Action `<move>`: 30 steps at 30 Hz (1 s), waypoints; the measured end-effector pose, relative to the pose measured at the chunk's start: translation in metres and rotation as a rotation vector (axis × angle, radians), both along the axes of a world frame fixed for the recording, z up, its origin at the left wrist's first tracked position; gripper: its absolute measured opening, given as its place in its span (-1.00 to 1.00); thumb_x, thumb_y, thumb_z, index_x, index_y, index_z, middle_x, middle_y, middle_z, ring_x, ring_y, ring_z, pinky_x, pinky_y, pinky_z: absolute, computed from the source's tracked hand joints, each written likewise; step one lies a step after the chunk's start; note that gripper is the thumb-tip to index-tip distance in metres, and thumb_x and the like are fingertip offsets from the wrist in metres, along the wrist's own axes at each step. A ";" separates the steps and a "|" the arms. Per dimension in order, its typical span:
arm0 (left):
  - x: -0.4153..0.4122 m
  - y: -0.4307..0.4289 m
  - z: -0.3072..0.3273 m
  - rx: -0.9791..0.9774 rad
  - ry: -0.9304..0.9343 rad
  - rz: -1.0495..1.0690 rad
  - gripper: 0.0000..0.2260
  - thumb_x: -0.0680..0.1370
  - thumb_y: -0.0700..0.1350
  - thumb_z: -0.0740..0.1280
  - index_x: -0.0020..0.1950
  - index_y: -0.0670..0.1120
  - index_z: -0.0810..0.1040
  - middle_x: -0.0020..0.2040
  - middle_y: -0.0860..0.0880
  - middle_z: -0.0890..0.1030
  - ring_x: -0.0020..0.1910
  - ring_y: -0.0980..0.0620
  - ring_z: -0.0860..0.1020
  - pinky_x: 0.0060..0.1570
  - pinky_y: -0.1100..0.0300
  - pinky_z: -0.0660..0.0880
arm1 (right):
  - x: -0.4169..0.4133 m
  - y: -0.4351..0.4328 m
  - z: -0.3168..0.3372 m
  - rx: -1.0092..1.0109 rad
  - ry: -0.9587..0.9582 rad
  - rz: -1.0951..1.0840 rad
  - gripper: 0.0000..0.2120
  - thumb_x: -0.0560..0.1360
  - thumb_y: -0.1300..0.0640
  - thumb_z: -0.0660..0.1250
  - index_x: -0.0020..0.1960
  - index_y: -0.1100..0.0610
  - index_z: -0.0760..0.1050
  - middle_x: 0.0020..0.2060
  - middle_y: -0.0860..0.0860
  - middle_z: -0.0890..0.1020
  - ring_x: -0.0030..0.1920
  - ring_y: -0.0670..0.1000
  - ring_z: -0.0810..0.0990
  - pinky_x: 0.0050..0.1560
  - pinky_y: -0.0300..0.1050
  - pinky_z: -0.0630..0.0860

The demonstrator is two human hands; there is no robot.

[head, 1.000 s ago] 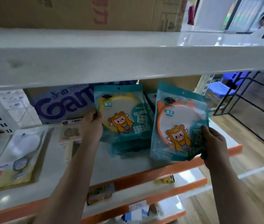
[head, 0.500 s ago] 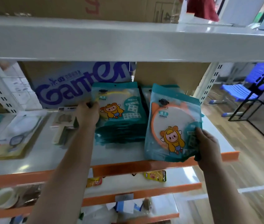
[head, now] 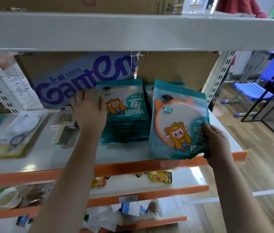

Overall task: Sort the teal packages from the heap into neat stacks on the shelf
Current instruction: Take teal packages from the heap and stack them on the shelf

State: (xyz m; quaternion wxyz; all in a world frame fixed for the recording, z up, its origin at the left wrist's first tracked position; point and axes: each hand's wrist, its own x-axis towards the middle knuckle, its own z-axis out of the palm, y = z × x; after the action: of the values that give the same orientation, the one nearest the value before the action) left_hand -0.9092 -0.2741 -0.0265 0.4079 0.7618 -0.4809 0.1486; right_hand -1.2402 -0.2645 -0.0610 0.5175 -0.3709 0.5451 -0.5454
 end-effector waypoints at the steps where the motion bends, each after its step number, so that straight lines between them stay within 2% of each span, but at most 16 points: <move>1: -0.009 0.009 -0.003 -0.094 -0.062 -0.032 -0.71 0.57 -0.01 0.28 0.20 -0.15 0.54 0.16 -0.19 0.53 0.16 -0.23 0.44 0.12 -0.05 0.34 | -0.001 -0.001 0.004 -0.015 0.001 0.006 -0.73 0.45 -0.11 0.36 -0.11 0.10 0.59 -0.19 0.13 0.60 -0.12 0.21 0.48 -0.24 0.00 0.40; 3: -0.026 0.025 -0.017 -0.203 -0.156 -0.145 -0.78 0.57 -0.03 0.28 0.10 -0.14 0.58 0.07 -0.16 0.57 0.08 -0.18 0.47 0.07 0.09 0.27 | -0.006 -0.004 0.013 -0.053 0.016 0.012 -0.73 0.43 -0.11 0.36 -0.10 0.10 0.60 -0.22 0.10 0.63 -0.12 0.23 0.50 -0.22 0.02 0.42; 5: -0.044 0.038 -0.037 -0.195 -0.188 -0.284 -0.78 0.59 -0.03 0.24 0.05 -0.12 0.59 0.01 -0.12 0.59 0.01 -0.13 0.51 0.04 0.15 0.23 | -0.012 -0.012 0.024 -0.094 0.054 0.007 -0.76 0.50 -0.05 0.34 -0.05 0.14 0.58 -0.21 0.10 0.65 -0.14 0.21 0.55 -0.20 0.06 0.46; 8: -0.064 0.051 -0.072 -0.132 -0.214 -0.445 -0.75 0.59 -0.02 0.19 -0.02 -0.13 0.60 -0.08 -0.10 0.60 -0.10 -0.07 0.53 -0.05 0.11 0.36 | -0.018 -0.032 0.043 -0.153 0.107 -0.003 -0.83 0.59 0.06 0.29 -0.03 0.16 0.57 -0.24 0.07 0.66 -0.27 0.08 0.62 -0.22 0.08 0.53; 10: -0.069 0.054 -0.091 -0.068 -0.218 -0.477 -0.73 0.59 -0.02 0.18 -0.09 -0.12 0.61 -0.16 -0.07 0.61 -0.20 -0.06 0.54 -0.15 0.11 0.40 | -0.020 -0.049 0.054 -0.138 0.141 0.002 -0.84 0.58 0.08 0.30 -0.03 0.16 0.57 -0.23 0.08 0.66 -0.33 0.00 0.64 -0.23 0.01 0.59; 12: -0.067 0.053 -0.105 0.034 -0.223 -0.470 -0.73 0.59 -0.02 0.17 -0.12 -0.10 0.61 -0.20 -0.05 0.62 -0.23 -0.06 0.54 -0.18 0.12 0.41 | -0.020 -0.067 0.062 -0.094 0.177 0.020 -0.82 0.57 0.08 0.32 0.01 0.19 0.58 -0.20 0.09 0.64 -0.37 -0.04 0.65 -0.34 -0.09 0.63; 14: -0.065 0.052 -0.114 0.146 -0.226 -0.464 -0.71 0.59 0.00 0.15 -0.12 -0.08 0.61 -0.18 -0.03 0.63 -0.20 -0.07 0.56 -0.15 0.11 0.44 | -0.017 -0.085 0.067 -0.072 0.247 0.030 -0.82 0.58 0.09 0.32 0.01 0.21 0.57 -0.25 0.08 0.62 -0.47 -0.10 0.62 -0.49 -0.24 0.53; 15: -0.064 0.052 -0.116 0.190 -0.223 -0.455 -0.70 0.60 0.01 0.14 -0.11 -0.08 0.61 -0.17 -0.02 0.63 -0.19 -0.06 0.57 -0.14 0.10 0.45 | -0.015 -0.094 0.069 -0.074 0.292 0.036 -0.82 0.58 0.10 0.31 0.01 0.22 0.57 -0.27 0.07 0.61 -0.50 -0.11 0.60 -0.50 -0.26 0.51; 17: -0.064 0.050 -0.117 0.248 -0.220 -0.425 -0.71 0.59 0.02 0.13 -0.08 -0.06 0.60 -0.15 -0.02 0.63 -0.17 -0.06 0.56 -0.11 0.09 0.48 | -0.010 -0.110 0.071 -0.067 0.370 0.048 -0.80 0.58 0.09 0.32 0.03 0.23 0.58 -0.26 0.08 0.62 -0.49 -0.09 0.61 -0.43 -0.19 0.58; 19: -0.065 0.051 -0.116 0.278 -0.221 -0.397 -0.73 0.58 0.04 0.13 -0.06 -0.05 0.58 -0.14 -0.01 0.62 -0.15 -0.05 0.56 -0.09 0.08 0.49 | -0.007 -0.123 0.072 -0.058 0.399 0.059 -0.82 0.57 0.08 0.34 -0.04 0.21 0.59 -0.27 0.09 0.63 -0.48 -0.05 0.62 -0.33 -0.10 0.64; 22: -0.066 0.051 -0.117 0.283 -0.226 -0.377 -0.72 0.58 0.05 0.12 -0.04 -0.05 0.57 -0.14 -0.01 0.62 -0.14 -0.05 0.56 -0.08 0.08 0.49 | -0.004 -0.137 0.077 -0.047 0.406 0.083 -0.82 0.54 0.06 0.38 -0.10 0.18 0.60 -0.31 0.11 0.66 -0.40 0.07 0.63 -0.06 0.19 0.60; 23: -0.066 0.051 -0.118 0.279 -0.227 -0.373 -0.72 0.57 0.04 0.12 -0.04 -0.05 0.57 -0.13 -0.01 0.62 -0.14 -0.05 0.56 -0.08 0.08 0.49 | -0.004 -0.141 0.077 -0.036 0.407 0.093 -0.81 0.52 0.07 0.41 -0.07 0.21 0.60 -0.35 0.09 0.67 -0.41 0.07 0.63 -0.06 0.19 0.60; 25: -0.066 0.050 -0.120 0.272 -0.227 -0.370 -0.73 0.57 0.04 0.13 -0.03 -0.05 0.57 -0.13 -0.01 0.62 -0.13 -0.05 0.56 -0.08 0.08 0.48 | -0.004 -0.144 0.076 -0.014 0.439 0.147 -0.74 0.47 0.11 0.46 0.03 0.29 0.59 -0.45 0.04 0.66 -0.48 0.00 0.62 -0.29 -0.03 0.65; 26: -0.065 0.050 -0.121 0.268 -0.226 -0.371 -0.74 0.57 0.04 0.13 -0.03 -0.05 0.56 -0.12 -0.01 0.62 -0.13 -0.05 0.56 -0.07 0.08 0.48 | -0.003 -0.143 0.075 -0.001 0.491 0.173 -0.71 0.42 0.14 0.50 0.04 0.31 0.59 -0.46 0.04 0.65 -0.51 -0.03 0.61 -0.40 -0.15 0.60; 28: -0.065 0.050 -0.122 0.261 -0.222 -0.374 -0.74 0.58 0.04 0.12 -0.04 -0.04 0.56 -0.12 0.00 0.62 -0.12 -0.03 0.56 -0.07 0.09 0.47 | -0.002 -0.142 0.071 0.012 0.592 0.182 -0.68 0.34 0.15 0.56 0.01 0.29 0.61 -0.39 0.09 0.65 -0.52 -0.06 0.60 -0.44 -0.23 0.55; 30: -0.065 0.050 -0.123 0.253 -0.222 -0.371 -0.73 0.58 0.04 0.12 -0.04 -0.04 0.56 -0.13 0.01 0.62 -0.12 -0.03 0.56 -0.07 0.10 0.47 | 0.000 -0.142 0.070 0.009 0.640 0.161 -0.69 0.33 0.14 0.57 -0.01 0.25 0.61 -0.31 0.11 0.65 -0.47 -0.04 0.62 -0.36 -0.19 0.60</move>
State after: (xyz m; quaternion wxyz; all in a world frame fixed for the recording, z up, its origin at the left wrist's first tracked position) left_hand -0.9739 -0.2242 -0.1492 0.2744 0.6845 -0.6690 0.0927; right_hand -1.2406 -0.4068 0.0092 0.3633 -0.5631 0.6514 -0.3560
